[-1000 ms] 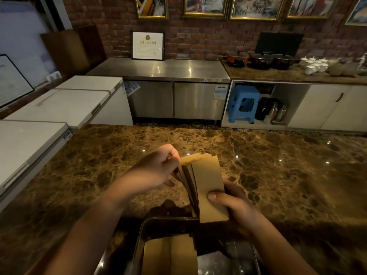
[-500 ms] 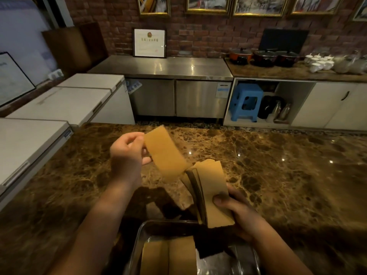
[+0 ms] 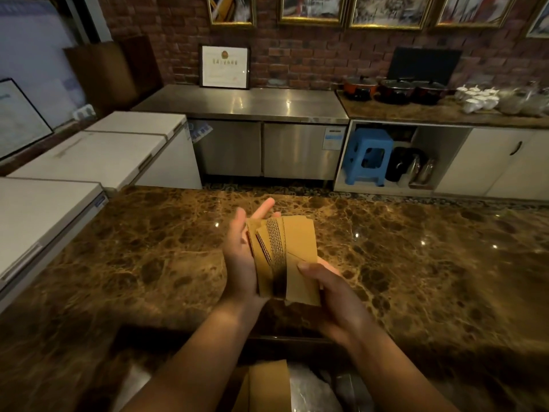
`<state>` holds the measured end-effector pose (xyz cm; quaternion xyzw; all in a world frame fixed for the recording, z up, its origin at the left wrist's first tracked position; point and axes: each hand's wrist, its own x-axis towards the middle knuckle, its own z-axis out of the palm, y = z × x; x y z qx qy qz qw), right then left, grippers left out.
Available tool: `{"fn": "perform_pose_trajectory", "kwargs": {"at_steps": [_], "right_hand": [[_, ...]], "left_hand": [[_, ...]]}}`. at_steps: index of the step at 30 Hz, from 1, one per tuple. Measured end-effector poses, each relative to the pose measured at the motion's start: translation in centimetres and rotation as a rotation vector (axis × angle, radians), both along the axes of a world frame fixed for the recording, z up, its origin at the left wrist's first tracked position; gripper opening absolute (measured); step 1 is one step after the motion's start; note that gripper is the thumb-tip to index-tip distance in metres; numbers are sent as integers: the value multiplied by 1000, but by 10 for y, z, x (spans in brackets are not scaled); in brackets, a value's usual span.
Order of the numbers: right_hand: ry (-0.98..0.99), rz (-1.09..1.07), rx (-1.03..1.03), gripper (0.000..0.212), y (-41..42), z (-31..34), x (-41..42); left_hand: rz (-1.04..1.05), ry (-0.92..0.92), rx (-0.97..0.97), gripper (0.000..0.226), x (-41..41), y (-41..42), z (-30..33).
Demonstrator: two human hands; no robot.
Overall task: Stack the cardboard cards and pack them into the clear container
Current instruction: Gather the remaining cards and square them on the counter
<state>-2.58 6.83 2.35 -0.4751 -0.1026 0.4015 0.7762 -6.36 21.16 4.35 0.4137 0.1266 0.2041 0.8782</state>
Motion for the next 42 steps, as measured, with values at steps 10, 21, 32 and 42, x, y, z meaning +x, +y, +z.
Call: {"fn": "perform_pose_trajectory", "kwargs": {"at_steps": [10,21,32,42], "right_hand": [[-366,-12,-213,51,-16,-2,34],[-1022,-71,-918,81,-51,-80,87],[-529,-758,-503,10,-18,-112,76],[-935,-214,-864,60,-54,-104,92]], "left_hand": [[13,112,588,38,42,3,-10],[-179,672,557,11,105,-25,-78],[-106,478,502,26,102,-30,-114],[-149,442,653,31,97,-28,-115]]}}
